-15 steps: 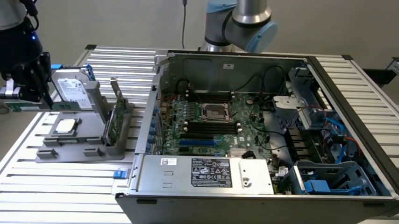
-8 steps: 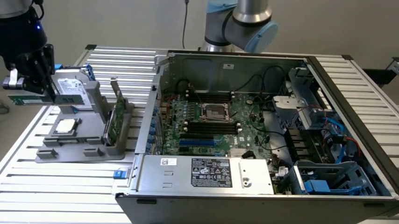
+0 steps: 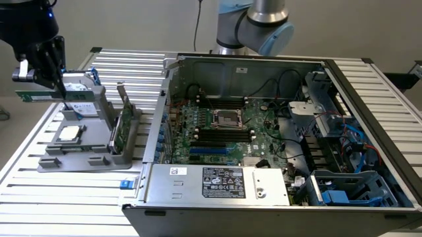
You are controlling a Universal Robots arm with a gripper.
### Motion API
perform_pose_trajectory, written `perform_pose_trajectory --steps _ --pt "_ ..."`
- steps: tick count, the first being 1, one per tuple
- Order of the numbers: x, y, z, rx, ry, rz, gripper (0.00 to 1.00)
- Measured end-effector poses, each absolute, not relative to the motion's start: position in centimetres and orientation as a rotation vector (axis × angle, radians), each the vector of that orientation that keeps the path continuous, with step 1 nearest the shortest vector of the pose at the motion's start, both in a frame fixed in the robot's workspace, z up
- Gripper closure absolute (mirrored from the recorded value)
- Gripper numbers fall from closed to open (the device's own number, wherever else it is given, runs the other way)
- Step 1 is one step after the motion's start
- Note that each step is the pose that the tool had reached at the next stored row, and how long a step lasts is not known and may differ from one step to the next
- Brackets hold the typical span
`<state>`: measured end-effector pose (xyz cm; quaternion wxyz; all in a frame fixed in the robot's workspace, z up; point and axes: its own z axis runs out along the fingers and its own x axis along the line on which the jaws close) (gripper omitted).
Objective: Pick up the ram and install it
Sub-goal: 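Pick up the ram and move it above insertion slot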
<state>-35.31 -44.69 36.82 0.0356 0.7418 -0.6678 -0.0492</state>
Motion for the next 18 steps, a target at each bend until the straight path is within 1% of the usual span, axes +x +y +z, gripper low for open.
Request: perform_pose_trajectory --steps 18 --pt "-30.1 -43.3 40.0 2.277 -2.050 -0.155 0.86"
